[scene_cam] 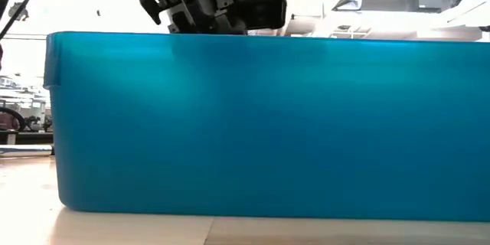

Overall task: Pick & Place Paint Supplies
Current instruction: Put the red scissors into the blue bin

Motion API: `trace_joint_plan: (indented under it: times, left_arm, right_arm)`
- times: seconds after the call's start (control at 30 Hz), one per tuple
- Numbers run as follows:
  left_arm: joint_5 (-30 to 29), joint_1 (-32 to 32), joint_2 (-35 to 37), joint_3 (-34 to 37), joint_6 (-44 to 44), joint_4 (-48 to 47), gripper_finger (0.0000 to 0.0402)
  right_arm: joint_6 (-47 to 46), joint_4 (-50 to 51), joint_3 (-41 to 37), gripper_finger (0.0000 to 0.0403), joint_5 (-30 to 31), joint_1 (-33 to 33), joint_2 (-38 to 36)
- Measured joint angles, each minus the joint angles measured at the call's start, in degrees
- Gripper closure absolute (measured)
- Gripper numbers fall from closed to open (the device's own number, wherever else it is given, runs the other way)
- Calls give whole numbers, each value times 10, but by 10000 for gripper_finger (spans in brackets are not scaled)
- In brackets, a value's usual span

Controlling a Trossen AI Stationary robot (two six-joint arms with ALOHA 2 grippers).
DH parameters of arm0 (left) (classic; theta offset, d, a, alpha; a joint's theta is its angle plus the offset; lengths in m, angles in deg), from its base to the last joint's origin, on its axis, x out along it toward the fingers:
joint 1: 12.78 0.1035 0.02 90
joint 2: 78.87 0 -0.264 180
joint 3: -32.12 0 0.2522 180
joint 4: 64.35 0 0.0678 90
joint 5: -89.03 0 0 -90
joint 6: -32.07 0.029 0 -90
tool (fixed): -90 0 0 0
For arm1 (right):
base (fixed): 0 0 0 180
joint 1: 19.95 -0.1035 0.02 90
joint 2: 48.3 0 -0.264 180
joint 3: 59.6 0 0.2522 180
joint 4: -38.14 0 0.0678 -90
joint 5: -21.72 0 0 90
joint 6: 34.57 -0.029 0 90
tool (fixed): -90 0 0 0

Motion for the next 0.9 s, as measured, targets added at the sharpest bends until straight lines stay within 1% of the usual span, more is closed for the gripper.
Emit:
trace_joint_plan:
  times: [0.27,0.63,0.9]
  left_arm:
    - [-10,0,1,1,14,-37,401]
    - [-34,0,1,10,11,-49,399]
    - [-37,0,1,10,5,-47,381]
  right_arm:
    - [-1,-2,0,359,0,0,0]
    - [-5,-4,0,359,1,0,0]
    - [-5,-7,0,359,1,0,0]
